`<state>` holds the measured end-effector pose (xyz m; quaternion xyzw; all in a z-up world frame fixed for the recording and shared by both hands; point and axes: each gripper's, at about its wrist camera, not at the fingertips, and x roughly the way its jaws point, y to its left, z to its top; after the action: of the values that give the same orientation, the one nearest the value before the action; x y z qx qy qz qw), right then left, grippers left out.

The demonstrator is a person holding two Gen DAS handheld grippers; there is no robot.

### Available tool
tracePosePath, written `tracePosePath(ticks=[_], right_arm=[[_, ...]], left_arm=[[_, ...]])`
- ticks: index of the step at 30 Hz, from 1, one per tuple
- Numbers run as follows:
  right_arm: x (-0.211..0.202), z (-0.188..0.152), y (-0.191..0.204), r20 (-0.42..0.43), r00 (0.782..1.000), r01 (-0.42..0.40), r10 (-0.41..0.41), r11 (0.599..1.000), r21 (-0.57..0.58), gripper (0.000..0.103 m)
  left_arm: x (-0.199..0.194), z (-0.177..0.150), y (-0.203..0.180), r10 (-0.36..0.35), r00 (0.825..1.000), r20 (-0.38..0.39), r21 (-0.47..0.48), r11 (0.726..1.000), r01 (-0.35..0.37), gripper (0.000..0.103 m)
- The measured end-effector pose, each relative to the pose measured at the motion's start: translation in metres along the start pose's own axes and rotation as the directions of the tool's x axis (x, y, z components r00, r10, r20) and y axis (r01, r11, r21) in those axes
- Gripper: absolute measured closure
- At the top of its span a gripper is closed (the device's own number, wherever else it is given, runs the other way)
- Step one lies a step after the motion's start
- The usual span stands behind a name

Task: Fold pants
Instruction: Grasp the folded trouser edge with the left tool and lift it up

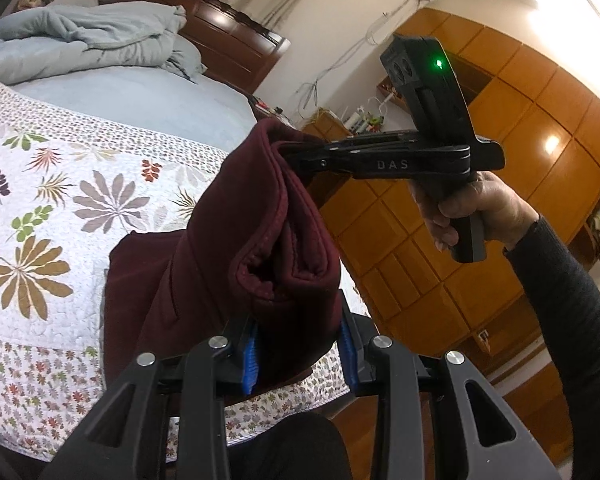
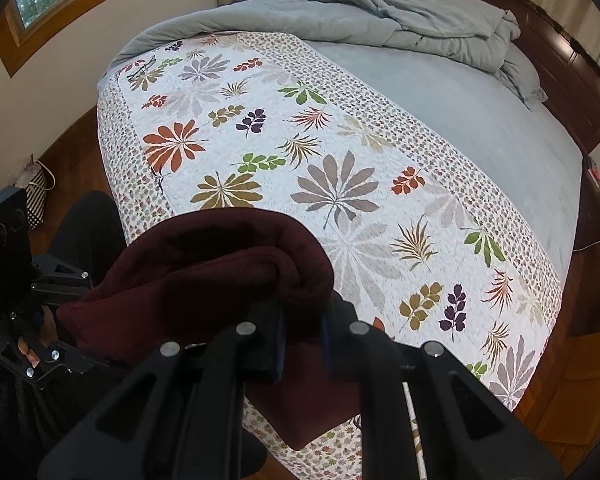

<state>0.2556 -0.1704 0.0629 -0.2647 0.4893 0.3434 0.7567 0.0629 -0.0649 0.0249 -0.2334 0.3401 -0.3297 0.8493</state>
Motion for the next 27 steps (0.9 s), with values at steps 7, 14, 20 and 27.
tracePosePath(ticks=[7, 14, 20, 27], right_arm=[[0.005, -0.022, -0.014, -0.003, 1.000, 0.004, -0.004, 1.000, 0.020, 0.091], [0.011, -0.044, -0.027, -0.012, 1.000, 0.010, -0.010, 0.999, 0.032, 0.091], [0.019, -0.060, -0.036, -0.010, 1.000, 0.016, -0.016, 0.999, 0.031, 0.091], [0.028, -0.082, -0.045, 0.014, 1.000, 0.027, -0.027, 1.000, 0.014, 0.091]], left_arm=[[0.020, -0.006, -0.007, -0.010, 0.999, -0.038, 0.018, 1.000, 0.011, 0.071], [0.037, -0.011, -0.017, -0.015, 0.997, -0.074, 0.045, 0.999, 0.018, 0.071], [0.054, -0.017, -0.021, -0.020, 0.994, -0.107, 0.056, 0.998, 0.026, 0.071], [0.073, -0.025, -0.026, -0.019, 0.990, -0.139, 0.076, 0.997, 0.030, 0.071]])
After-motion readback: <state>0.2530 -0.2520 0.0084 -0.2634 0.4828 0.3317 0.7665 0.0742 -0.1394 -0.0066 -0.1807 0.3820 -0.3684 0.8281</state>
